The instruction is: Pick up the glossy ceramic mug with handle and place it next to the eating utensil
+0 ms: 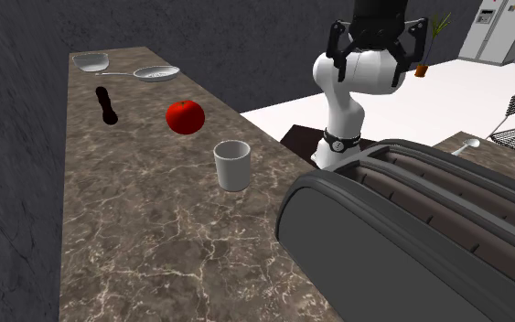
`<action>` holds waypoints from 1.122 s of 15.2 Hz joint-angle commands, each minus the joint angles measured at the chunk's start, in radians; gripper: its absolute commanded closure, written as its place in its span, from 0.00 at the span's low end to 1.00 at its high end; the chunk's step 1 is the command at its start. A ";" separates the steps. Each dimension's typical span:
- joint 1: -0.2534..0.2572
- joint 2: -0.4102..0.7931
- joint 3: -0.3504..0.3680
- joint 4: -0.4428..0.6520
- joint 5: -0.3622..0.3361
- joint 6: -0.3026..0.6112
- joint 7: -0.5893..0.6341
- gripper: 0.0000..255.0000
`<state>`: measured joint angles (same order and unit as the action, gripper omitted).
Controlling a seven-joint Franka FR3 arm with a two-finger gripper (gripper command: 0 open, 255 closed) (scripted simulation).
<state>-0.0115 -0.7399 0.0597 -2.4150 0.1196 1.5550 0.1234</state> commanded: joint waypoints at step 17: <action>-0.156 0.289 -0.169 -0.109 -0.196 0.453 -0.155 0.00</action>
<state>-0.1595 -0.4831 -0.0986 -2.5301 -0.0665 1.9740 -0.0238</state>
